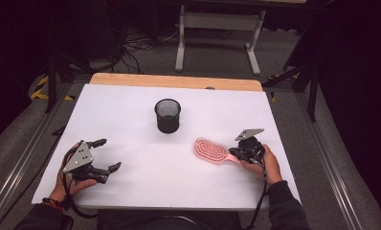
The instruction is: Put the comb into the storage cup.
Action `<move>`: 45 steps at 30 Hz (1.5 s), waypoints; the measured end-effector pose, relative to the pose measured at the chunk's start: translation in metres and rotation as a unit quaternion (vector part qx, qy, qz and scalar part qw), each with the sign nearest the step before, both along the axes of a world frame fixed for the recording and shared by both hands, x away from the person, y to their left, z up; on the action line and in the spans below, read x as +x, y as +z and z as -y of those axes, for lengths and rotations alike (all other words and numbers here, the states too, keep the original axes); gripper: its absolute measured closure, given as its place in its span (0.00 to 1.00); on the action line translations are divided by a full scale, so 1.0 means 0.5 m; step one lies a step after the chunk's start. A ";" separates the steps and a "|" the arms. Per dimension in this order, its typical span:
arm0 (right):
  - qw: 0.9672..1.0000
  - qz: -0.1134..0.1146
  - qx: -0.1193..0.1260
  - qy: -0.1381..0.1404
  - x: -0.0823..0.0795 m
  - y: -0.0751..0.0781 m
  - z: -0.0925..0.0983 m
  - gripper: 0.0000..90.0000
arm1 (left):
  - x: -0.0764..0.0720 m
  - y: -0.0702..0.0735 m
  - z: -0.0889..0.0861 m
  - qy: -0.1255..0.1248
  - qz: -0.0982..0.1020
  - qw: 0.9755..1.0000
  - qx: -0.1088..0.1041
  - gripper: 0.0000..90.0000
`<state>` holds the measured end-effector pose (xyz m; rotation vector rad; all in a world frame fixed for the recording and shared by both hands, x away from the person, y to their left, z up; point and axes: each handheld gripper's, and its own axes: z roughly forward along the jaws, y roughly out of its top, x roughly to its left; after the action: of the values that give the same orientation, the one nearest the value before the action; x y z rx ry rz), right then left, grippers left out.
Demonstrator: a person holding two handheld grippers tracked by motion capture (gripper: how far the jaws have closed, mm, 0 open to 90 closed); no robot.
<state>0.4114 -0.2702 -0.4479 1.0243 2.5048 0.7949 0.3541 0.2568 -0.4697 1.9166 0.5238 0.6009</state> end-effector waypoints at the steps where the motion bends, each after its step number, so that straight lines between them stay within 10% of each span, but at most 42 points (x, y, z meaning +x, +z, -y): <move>1: 1.000 -0.001 0.001 0.004 -0.005 -0.001 -0.002 1.00 | 0.000 0.000 0.000 0.000 0.000 1.000 0.000 0.06; 30: 0.998 0.066 0.020 0.013 -0.034 0.056 0.018 0.78 | -0.002 0.004 -0.001 0.002 0.006 1.000 0.003 0.06; 45: 0.994 0.105 0.028 0.012 -0.055 0.089 0.028 0.34 | -0.001 0.005 -0.004 -0.001 0.007 1.000 0.005 0.06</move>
<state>0.3840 -0.2843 -0.4031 0.8805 2.3328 0.9344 0.3535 0.2589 -0.4673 1.9213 0.5115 0.6161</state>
